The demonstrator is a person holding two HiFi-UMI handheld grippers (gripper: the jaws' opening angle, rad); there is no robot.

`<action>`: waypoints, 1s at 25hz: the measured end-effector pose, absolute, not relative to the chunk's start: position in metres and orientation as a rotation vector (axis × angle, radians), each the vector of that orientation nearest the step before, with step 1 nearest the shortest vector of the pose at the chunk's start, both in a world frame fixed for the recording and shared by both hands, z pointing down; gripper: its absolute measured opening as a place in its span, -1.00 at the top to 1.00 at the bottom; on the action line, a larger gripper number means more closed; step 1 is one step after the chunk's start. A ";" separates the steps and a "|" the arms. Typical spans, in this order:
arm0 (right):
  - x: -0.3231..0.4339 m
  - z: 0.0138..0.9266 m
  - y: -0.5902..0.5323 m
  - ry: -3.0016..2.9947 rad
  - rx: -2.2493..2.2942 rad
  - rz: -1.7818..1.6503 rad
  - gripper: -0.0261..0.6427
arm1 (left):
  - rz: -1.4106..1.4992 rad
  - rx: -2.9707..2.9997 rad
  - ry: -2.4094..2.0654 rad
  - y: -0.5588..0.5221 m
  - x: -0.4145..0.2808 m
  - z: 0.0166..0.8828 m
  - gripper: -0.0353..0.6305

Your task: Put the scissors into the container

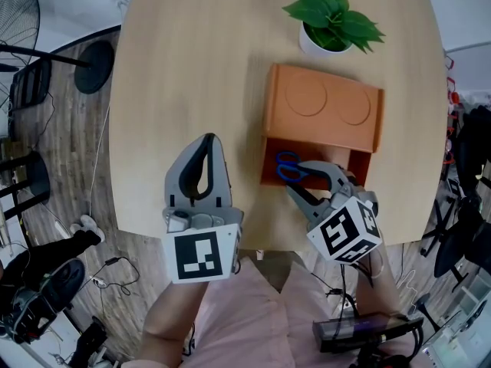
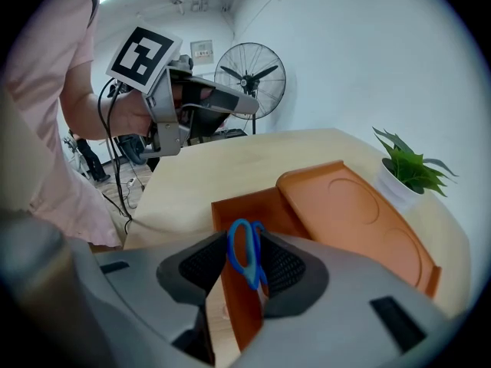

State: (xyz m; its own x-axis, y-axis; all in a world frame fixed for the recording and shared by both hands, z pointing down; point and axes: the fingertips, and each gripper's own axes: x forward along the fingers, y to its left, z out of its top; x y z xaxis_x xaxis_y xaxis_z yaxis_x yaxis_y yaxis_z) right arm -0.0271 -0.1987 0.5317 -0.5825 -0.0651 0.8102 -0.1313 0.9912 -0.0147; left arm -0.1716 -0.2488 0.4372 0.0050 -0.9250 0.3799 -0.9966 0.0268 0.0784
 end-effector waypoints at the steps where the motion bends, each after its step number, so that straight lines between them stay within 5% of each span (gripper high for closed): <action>1: -0.027 0.531 -0.198 -2.197 0.136 0.095 0.50 | 0.306 1.965 -1.985 -0.249 -0.171 0.437 0.88; 25: -0.014 0.431 -0.191 -2.423 0.335 -0.004 0.56 | 0.183 2.099 -2.107 -0.225 -0.139 0.341 0.88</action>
